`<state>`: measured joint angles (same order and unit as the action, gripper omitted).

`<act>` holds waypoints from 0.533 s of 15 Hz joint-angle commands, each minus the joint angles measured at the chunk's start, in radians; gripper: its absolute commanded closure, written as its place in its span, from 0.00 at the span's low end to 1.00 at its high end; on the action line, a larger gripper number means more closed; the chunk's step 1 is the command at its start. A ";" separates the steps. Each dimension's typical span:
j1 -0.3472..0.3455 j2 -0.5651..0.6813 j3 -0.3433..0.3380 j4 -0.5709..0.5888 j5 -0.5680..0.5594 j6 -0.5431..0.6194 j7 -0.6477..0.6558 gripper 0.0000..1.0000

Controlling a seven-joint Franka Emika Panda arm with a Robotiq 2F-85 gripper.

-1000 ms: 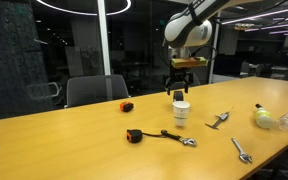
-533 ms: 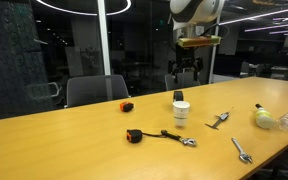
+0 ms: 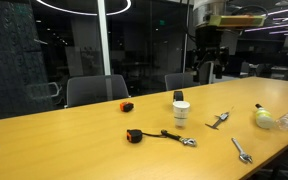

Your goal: Pick the white cup and put it in the clear cup

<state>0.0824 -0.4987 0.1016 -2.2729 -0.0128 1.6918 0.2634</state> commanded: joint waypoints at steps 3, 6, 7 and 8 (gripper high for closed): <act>0.009 -0.268 -0.002 -0.210 0.043 -0.019 -0.060 0.00; -0.006 -0.318 -0.007 -0.230 0.041 -0.053 -0.058 0.00; -0.010 -0.332 -0.008 -0.234 0.040 -0.062 -0.056 0.00; -0.014 -0.342 -0.008 -0.236 0.041 -0.065 -0.053 0.00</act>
<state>0.0893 -0.7827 0.0967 -2.4912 0.0081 1.6480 0.2258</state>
